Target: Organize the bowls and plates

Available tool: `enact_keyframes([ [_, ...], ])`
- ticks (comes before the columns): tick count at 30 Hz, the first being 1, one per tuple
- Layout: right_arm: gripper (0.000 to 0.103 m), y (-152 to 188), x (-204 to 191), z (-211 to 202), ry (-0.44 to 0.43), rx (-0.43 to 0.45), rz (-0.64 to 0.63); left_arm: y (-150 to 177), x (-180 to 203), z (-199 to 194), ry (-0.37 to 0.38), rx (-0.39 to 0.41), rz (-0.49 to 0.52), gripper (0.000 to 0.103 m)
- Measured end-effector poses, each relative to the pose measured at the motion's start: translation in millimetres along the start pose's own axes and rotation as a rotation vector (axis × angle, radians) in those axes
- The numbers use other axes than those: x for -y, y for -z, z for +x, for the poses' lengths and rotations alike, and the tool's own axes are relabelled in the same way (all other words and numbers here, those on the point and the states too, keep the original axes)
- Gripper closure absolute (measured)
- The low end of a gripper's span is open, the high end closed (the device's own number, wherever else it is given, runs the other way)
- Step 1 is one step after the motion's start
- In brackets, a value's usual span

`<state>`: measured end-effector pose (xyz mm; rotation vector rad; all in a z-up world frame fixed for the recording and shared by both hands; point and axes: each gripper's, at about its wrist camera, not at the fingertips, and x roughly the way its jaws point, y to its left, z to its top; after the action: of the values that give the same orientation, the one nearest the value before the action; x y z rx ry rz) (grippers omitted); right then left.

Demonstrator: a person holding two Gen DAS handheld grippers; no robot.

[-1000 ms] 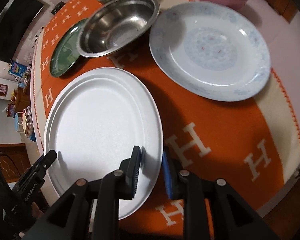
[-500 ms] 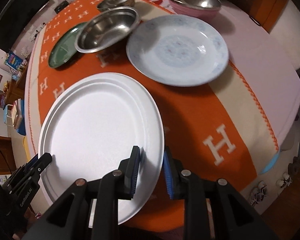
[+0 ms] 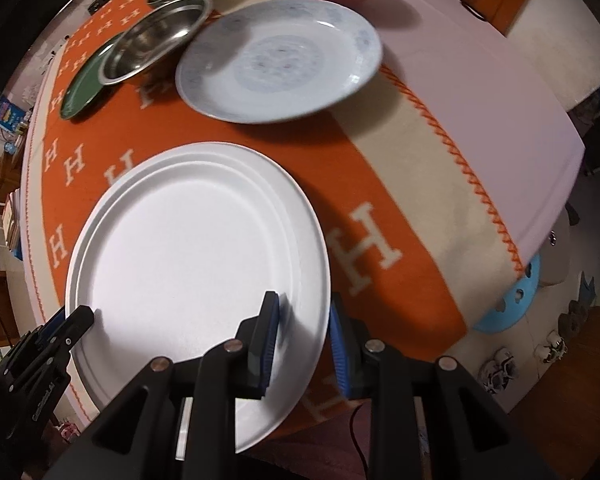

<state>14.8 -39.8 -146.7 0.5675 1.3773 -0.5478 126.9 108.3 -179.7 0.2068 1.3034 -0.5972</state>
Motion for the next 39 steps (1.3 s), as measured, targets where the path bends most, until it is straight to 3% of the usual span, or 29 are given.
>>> enact_keyframes([
  [13,0.076,7.9,46.2,13.5,0.027,0.007,0.069,8.0,40.8,19.0,0.014,-0.067,0.127,0.069],
  [20,0.061,10.4,48.7,19.8,0.007,0.002,0.082,9.6,44.9,29.3,0.010,-0.097,0.141,0.067],
  [23,0.057,12.7,53.0,23.9,0.004,0.005,0.087,11.4,44.5,28.7,0.005,-0.093,0.146,0.058],
  [25,0.054,11.9,55.0,23.6,0.005,0.007,0.093,10.8,41.4,26.6,-0.001,-0.080,0.146,0.055],
  [27,0.053,10.8,54.1,20.8,0.004,0.011,0.096,8.7,38.8,21.3,-0.010,-0.060,0.142,0.043],
  [32,0.053,7.5,53.2,11.9,-0.004,0.016,0.078,-1.2,42.5,0.4,-0.053,0.029,0.155,0.033],
  [39,0.052,-9.2,56.1,-4.1,-0.038,0.082,-0.035,-17.7,55.8,-20.4,-0.062,0.136,0.084,0.031],
])
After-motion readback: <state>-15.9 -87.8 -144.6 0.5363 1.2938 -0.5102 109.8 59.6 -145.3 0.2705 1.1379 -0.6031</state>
